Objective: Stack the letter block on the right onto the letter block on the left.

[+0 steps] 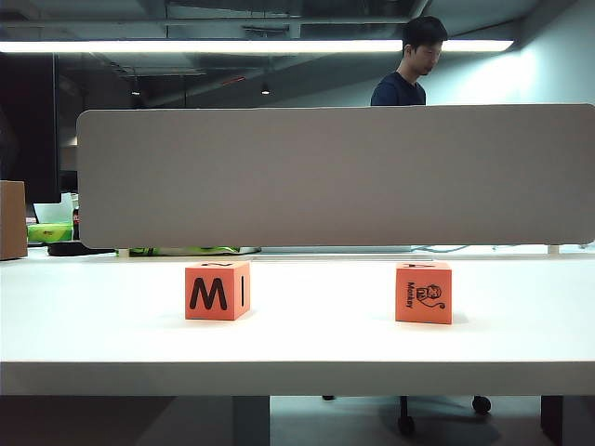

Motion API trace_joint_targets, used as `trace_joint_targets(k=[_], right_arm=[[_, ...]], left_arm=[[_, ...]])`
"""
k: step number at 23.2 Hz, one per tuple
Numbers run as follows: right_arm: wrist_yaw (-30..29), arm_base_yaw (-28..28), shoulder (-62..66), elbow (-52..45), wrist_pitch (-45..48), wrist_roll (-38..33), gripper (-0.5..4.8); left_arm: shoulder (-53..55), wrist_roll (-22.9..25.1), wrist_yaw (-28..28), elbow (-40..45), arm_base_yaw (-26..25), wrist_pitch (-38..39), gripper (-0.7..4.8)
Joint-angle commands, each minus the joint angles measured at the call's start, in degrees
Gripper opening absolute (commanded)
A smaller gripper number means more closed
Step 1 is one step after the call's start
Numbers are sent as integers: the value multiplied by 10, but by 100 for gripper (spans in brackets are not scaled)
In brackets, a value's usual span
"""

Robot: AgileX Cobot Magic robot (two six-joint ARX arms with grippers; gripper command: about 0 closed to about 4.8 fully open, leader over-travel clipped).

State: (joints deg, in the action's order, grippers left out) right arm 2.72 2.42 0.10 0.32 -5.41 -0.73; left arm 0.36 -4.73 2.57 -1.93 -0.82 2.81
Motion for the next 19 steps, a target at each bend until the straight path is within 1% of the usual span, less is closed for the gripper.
trace_joint_targets(k=[1,2,3,4,5,8,11,13,15,19], right_arm=[[-6,0,-1,62,12,-178,-2],[-15,0,-1,78,10,-189,-2],[-35,0,-1,99,8,-189,-2],[-83,0,1,141,-12,-185,-2],[-119,0,5,185,-49,-185,-2],[-156,0,22,263,-127,-155,-2],[-189,0,70,347,-221,-88,-2],[-221,0,128,411,-296,-29,-2],[-254,0,248,509,-410,56,-1],[-257,-3,384,605,-491,96,3]], left_arm=[[0,-111,-72,-10,1,-58,-5],[0,-126,-101,-18,1,-62,-5],[0,-128,-143,-31,1,-63,-5],[0,-127,-204,-51,1,-62,-5],[0,-128,-246,-75,1,-49,-5],[1,-127,-264,-113,1,17,-5],[15,-96,-264,-144,1,79,-5],[38,-71,-272,-151,1,91,-5],[94,-36,-304,-151,1,92,-5],[154,3,-325,-153,1,91,-5]])
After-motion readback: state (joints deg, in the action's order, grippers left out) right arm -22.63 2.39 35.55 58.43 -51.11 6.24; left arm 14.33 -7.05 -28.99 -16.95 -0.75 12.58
